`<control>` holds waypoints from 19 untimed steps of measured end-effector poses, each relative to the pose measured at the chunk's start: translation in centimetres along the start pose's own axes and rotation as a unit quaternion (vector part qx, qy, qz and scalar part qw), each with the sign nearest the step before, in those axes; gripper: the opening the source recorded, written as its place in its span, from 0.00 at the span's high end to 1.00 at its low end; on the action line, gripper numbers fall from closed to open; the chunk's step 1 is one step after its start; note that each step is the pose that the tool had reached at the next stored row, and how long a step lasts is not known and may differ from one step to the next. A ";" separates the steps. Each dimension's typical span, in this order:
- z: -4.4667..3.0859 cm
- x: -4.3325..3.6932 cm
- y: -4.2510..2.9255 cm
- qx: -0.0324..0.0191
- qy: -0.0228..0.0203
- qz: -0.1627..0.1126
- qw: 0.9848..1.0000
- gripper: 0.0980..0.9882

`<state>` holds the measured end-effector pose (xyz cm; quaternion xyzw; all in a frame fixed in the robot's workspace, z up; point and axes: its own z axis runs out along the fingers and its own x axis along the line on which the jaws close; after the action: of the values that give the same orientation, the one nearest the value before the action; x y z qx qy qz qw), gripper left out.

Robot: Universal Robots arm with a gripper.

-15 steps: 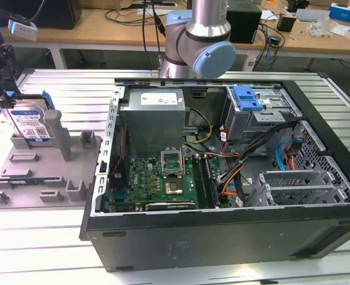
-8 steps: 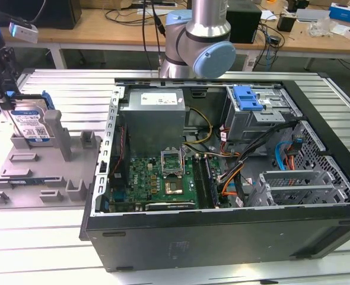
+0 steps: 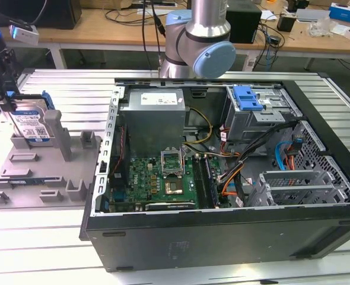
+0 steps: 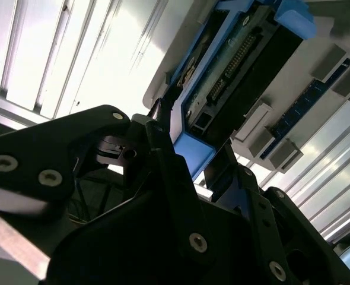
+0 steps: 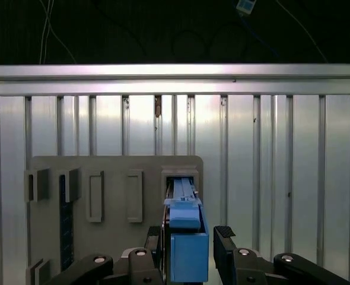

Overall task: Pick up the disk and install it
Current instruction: 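Pick up the disk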

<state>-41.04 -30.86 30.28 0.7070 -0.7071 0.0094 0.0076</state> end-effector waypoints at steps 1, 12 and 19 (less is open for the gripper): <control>0.04 0.00 0.02 0.000 0.000 0.000 1.000 0.57; 0.38 -0.01 0.06 0.000 0.000 0.000 1.000 0.57; 0.47 -0.01 0.07 0.000 0.000 0.000 1.000 0.67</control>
<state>-41.11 -30.86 29.81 0.7071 -0.7071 0.0093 0.0076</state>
